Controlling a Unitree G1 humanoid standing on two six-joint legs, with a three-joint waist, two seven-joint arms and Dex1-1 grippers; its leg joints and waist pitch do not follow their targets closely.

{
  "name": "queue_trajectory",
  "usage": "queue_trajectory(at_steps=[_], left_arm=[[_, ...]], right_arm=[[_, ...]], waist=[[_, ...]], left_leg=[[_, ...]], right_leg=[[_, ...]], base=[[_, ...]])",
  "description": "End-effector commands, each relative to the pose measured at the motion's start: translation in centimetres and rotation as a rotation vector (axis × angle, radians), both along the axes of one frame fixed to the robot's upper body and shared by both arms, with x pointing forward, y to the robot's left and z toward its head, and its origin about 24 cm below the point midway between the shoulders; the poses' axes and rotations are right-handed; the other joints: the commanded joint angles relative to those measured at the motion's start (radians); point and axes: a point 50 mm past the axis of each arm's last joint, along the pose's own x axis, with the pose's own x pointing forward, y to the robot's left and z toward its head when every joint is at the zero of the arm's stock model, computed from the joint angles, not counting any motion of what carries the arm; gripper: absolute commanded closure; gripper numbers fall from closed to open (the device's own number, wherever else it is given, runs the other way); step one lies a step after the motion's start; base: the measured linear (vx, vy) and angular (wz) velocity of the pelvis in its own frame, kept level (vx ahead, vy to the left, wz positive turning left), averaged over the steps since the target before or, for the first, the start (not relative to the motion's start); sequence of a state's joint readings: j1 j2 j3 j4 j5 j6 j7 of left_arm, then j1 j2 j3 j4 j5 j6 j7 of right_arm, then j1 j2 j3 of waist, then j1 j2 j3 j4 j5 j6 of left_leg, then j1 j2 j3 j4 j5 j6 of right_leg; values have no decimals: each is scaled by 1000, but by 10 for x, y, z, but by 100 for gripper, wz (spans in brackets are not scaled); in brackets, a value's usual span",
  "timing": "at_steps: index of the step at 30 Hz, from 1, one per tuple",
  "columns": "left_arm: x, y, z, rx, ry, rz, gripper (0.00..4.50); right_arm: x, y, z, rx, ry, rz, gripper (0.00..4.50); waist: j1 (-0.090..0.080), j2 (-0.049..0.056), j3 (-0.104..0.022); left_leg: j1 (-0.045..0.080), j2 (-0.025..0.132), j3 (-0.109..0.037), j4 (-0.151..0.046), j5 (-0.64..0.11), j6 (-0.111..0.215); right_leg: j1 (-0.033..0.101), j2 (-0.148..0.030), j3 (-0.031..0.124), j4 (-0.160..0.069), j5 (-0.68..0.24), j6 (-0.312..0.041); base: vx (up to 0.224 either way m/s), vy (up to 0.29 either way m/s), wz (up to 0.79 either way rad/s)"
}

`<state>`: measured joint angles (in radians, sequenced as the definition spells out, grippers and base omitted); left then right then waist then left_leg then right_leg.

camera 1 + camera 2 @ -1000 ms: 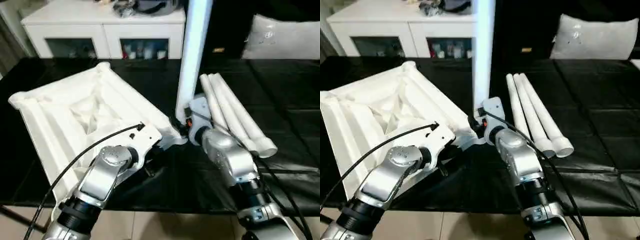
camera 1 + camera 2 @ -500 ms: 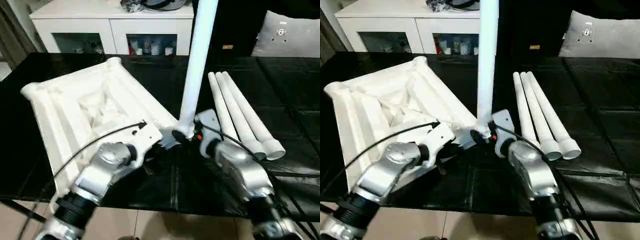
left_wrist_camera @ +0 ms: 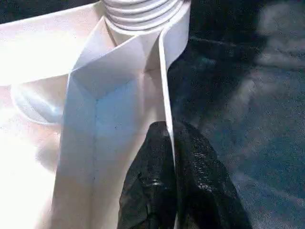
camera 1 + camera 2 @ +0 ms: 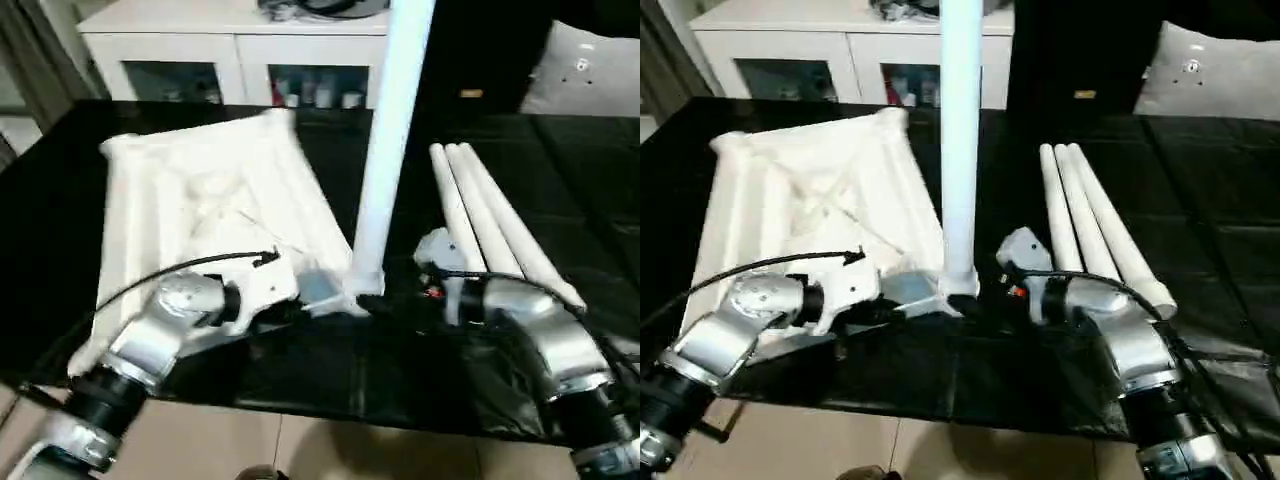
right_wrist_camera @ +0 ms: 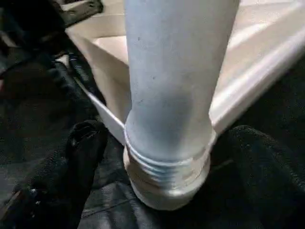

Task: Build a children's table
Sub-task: Rotate leg to tighten

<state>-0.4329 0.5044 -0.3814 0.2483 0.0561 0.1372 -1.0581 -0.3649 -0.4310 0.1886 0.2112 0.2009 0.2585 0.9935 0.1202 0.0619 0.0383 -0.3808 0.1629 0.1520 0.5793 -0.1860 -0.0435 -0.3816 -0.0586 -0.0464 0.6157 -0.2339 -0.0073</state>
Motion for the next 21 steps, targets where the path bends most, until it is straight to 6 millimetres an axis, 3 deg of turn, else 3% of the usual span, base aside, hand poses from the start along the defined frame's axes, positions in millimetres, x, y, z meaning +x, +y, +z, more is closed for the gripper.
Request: queue_trajectory(at_steps=[1,4,14,21], left_arm=[[-6,-5,-3,46,24,-108,450],[-9,-7,-3,46,40,-175,450],[-8,-5,-5,55,39,-199,450],[-11,-3,-8,27,73,-183,450]], right_arm=[[3,1,4,-7,-9,46,29],[6,0,1,-27,8,81,49],[0,0,-6,-21,86,155,142],[-5,2,-12,33,163,145,177]], waist=[[1,0,-61],[2,0,-60],[19,-5,-58],[22,-7,-62]], left_leg=[[14,66,-16,-50,-92,74],[14,68,-16,-50,-107,63],[13,68,-13,-49,-134,56],[12,67,-14,-46,-104,64]], right_leg=[[49,-86,41,-49,140,-256],[46,-86,41,-49,117,-266],[42,-89,44,-52,29,-248],[41,-87,43,-47,63,-250]], base=[[0,0,0],[0,0,0],[0,0,0],[0,0,0]])
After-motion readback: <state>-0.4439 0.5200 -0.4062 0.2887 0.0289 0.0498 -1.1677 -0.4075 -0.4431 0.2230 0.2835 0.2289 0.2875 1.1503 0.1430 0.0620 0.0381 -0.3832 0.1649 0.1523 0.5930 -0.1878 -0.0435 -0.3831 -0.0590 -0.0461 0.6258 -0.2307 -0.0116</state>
